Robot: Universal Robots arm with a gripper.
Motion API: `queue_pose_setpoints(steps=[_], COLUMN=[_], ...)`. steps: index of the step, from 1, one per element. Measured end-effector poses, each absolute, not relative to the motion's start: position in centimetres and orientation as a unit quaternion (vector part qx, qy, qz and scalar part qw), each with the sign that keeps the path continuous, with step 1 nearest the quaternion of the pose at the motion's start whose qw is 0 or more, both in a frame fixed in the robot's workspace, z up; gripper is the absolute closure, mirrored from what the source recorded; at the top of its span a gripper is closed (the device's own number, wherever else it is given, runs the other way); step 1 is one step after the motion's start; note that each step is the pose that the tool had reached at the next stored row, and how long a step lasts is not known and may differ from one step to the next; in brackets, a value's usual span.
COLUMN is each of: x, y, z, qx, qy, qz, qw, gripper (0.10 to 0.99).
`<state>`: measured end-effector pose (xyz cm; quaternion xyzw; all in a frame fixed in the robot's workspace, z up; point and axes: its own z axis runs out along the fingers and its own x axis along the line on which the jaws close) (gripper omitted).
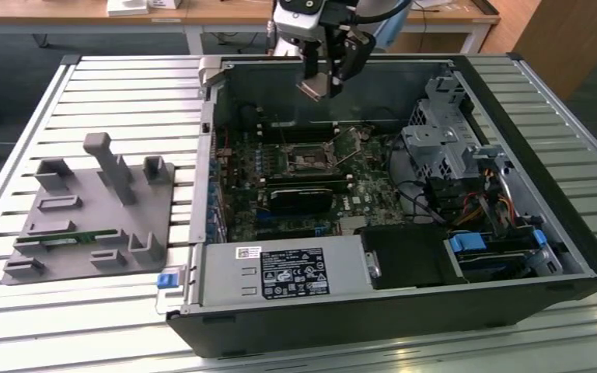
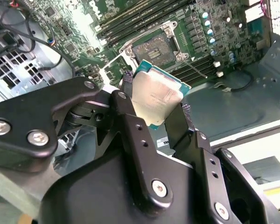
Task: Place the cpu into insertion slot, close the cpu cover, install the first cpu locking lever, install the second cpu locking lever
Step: 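Place the cpu into insertion slot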
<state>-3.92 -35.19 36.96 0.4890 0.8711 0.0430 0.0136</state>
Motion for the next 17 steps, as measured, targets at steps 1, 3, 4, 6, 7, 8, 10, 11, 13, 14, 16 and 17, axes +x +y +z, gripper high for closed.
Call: queue_pose_setpoints(steps=[1, 3, 4, 6, 7, 8, 10, 11, 13, 14, 16, 17], x=[-3.92, -3.92, -3.92, -3.93, -3.93, -3.93, -3.95, -3.95, -3.95, -3.96, -3.97, -3.97], y=[-35.19, -35.17, -35.18, -35.18, -35.18, -35.18, -35.18, -35.18, -35.18, -35.18, -35.18, -35.18], z=[36.95, 36.93, 36.92, 36.91, 36.90, 36.89, 36.88, 36.87, 36.86, 36.84, 36.83, 36.82], qx=[0.494, 0.501, 0.505, 0.512, 0.516, 0.520, 0.527, 0.531, 0.539, 0.543, 0.550, 0.554], qy=[0.868, 0.864, 0.862, 0.858, 0.855, 0.853, 0.848, 0.846, 0.841, 0.839, 0.834, 0.831], qz=[0.043, 0.043, 0.043, 0.043, 0.042, 0.042, 0.042, 0.042, 0.042, 0.042, 0.042, 0.042], qw=[0.014, 0.014, 0.014, 0.015, 0.015, 0.015, 0.016, 0.016, 0.016, 0.016, 0.017, 0.017], gripper=[0.561, 0.561, 0.561, 0.561, 0.561, 0.561, 0.561, 0.561, 0.561, 0.561, 0.561, 0.561])
